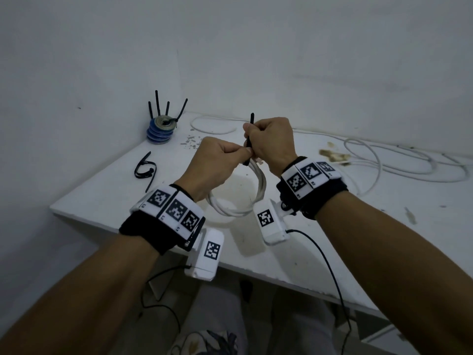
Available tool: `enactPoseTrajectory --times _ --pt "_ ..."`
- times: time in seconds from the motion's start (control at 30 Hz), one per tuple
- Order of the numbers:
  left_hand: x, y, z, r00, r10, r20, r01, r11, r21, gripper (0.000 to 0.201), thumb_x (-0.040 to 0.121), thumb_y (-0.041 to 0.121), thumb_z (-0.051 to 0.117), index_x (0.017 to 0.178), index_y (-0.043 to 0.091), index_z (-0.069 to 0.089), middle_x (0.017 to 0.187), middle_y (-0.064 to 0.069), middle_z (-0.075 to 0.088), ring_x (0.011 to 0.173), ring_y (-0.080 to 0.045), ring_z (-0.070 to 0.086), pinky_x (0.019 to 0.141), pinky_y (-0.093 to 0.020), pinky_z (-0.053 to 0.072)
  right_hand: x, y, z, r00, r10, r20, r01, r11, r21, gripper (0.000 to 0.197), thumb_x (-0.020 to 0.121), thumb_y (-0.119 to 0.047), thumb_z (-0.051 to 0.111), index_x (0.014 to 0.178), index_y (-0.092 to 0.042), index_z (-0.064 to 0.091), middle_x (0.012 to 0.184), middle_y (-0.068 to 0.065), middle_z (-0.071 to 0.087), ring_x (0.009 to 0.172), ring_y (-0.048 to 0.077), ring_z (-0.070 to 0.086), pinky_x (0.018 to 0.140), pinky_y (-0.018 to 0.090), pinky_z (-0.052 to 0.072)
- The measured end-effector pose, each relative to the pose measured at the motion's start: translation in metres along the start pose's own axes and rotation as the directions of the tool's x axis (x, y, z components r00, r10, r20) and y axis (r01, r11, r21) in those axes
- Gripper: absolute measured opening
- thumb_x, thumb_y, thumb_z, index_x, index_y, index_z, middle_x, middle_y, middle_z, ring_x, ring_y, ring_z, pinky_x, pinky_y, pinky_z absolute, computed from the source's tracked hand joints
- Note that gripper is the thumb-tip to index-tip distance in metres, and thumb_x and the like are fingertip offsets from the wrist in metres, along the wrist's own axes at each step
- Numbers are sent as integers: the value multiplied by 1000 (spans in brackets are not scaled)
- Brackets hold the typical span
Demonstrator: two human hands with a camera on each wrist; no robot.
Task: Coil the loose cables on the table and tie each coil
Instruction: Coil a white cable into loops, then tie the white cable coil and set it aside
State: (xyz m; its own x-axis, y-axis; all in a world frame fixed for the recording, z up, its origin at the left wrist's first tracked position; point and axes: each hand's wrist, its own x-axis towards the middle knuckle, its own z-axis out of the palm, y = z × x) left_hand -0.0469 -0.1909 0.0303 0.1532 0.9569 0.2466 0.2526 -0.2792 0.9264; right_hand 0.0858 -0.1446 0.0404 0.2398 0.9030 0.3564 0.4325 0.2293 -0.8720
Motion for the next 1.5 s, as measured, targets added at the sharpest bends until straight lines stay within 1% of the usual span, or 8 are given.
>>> enactPoseTrajectory --times 0.27,0.37,0.53,0.67,0.93,1.1,1.33,1.5 --pt "21 -12 -30 963 -201 -181 171 970 -172 35 93 33 66 68 9 69 50 4 38 43 -11 29 40 -18 24 13 -25 26 974 83 211 -104 990 94 35 97 -32 60 84 -2 72 67 9 70 55 19 66 60 36 59" --pt "34 -18 -52 888 -367 -277 219 868 -446 33 94 29 65 65 19 53 46 8 39 37 -8 29 38 -17 23 6 -34 24 876 106 470 -108 994 -22 49 100 -48 48 103 -4 68 84 14 75 63 23 70 52 30 56" --pt "42 -42 -81 814 -479 -330 219 778 -588 29 94 24 64 72 18 46 57 1 34 44 -13 22 39 -17 18 -10 -15 37 716 166 678 -265 963 45 36 102 -19 54 114 15 59 84 21 67 68 25 69 59 28 58" --pt "35 -67 -108 797 -465 -385 332 870 -365 25 96 25 59 74 12 59 66 -2 57 46 -12 45 44 -20 35 -16 -16 76 726 219 652 -349 934 74 29 99 -7 57 107 21 58 86 33 68 61 25 70 65 28 62" --pt "-7 -117 -216 723 -324 -610 533 823 195 34 95 21 59 122 4 66 130 -12 64 120 -29 58 106 -37 44 -47 -40 191 544 324 774 -553 832 40 13 96 -3 59 87 5 56 74 17 61 58 25 68 63 29 62" --pt "-33 -136 -239 727 -389 -566 608 748 266 37 92 8 58 128 0 61 133 -18 60 122 -32 56 108 -38 43 -47 -44 242 565 348 748 -516 857 -10 17 91 -8 68 90 6 59 76 18 70 73 29 73 80 41 61" --pt "-33 -138 -238 775 -333 -538 559 759 334 44 88 6 61 131 6 59 131 -13 61 117 -28 58 103 -34 45 -40 -29 255 728 310 612 -110 933 -342 31 81 -32 79 80 -6 63 83 15 75 79 24 73 79 40 61" --pt "-22 -125 -221 817 -206 -538 460 796 393 35 88 14 67 123 12 66 128 -7 64 115 -24 60 96 -26 43 -38 -34 218 685 335 647 -277 941 -194 41 94 -28 67 89 13 65 73 23 73 64 32 73 64 43 63"
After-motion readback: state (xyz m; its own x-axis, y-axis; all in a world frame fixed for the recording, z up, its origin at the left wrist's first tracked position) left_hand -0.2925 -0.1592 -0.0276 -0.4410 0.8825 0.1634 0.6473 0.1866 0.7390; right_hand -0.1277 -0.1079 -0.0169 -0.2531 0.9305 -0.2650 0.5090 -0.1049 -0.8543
